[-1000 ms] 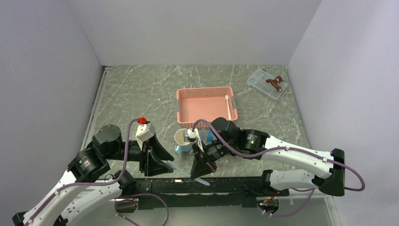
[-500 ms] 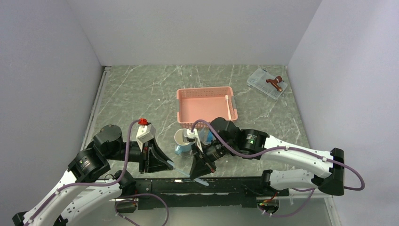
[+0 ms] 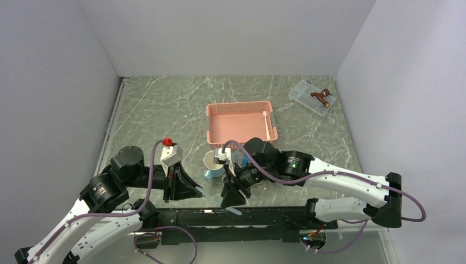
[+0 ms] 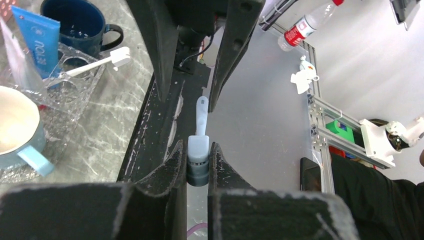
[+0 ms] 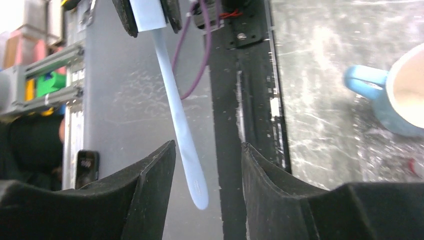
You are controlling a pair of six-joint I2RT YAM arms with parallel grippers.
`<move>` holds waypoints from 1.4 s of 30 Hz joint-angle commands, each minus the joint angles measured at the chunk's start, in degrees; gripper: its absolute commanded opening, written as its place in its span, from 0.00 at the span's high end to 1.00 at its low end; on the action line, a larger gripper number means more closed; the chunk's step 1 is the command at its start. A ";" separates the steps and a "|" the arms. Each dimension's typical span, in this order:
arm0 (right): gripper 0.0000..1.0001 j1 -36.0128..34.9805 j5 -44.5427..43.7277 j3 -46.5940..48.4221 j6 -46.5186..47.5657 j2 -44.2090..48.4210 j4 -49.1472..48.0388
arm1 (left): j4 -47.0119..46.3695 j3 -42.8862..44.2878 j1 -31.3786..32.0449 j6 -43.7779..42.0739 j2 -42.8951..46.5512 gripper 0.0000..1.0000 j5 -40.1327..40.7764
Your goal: Prepare toiletry sets of a toothbrush and toothpaste on the tray
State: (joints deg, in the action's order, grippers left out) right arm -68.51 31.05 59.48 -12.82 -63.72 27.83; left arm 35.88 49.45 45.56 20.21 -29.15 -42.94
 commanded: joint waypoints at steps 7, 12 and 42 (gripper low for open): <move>0.41 -0.06 -32.63 3.09 -7.26 12.29 6.18 | 2.54 2.23 -0.13 4.50 1.45 1.00 13.22; 0.41 -0.05 -45.70 2.90 -11.59 14.39 8.65 | 3.31 0.75 -0.13 9.33 0.74 1.00 21.78; 0.41 -0.04 -58.62 -3.14 -16.25 14.95 9.12 | 5.96 12.44 26.76 12.87 -16.66 1.00 65.62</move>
State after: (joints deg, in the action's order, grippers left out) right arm -68.45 -25.61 56.62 -28.47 -49.80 37.91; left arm 42.68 58.02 67.79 32.42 -42.37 13.08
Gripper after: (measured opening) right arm 0.589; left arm 0.138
